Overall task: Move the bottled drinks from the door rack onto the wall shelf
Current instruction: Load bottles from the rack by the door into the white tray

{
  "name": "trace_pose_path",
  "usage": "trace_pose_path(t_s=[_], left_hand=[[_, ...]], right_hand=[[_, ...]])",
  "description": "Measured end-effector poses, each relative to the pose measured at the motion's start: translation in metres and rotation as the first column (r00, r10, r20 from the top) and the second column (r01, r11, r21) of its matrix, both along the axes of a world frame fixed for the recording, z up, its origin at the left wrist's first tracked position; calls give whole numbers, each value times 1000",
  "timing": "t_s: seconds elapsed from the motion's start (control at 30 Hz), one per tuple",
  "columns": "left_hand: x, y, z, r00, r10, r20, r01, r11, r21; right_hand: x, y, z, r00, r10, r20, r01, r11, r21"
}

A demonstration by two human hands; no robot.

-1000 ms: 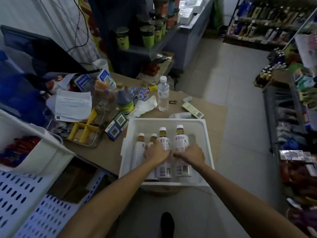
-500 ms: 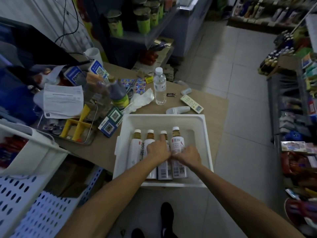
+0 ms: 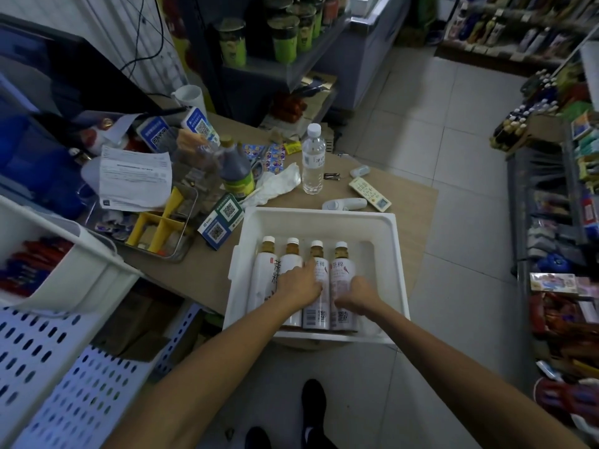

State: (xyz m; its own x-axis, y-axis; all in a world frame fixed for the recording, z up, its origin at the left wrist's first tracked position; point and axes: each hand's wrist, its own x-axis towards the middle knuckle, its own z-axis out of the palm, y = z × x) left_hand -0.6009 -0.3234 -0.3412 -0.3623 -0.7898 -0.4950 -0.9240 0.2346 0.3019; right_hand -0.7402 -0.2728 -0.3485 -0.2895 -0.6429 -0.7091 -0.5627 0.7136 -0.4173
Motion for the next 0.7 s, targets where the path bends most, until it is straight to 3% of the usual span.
trace_pose_path(t_s=[0.17,0.37,0.53,0.7], left_hand=[[24,14,9,1000,5,-17,-5,1000,12],[62,24,20,998,-51,35,49,998,36],[88,36,32,999,-53,-10,53,995,81],[110,46,56,994,-2,-111,-4,999,-49]], right_hand=[[8,10,6,994,82,-67,-83,996,-27],[18,28,15,997,30,-69,-38,993,-114],[49,40,38,975,102,-198,-143,968,-207],[97,34,76,928,187,-323,-293,902,-318]])
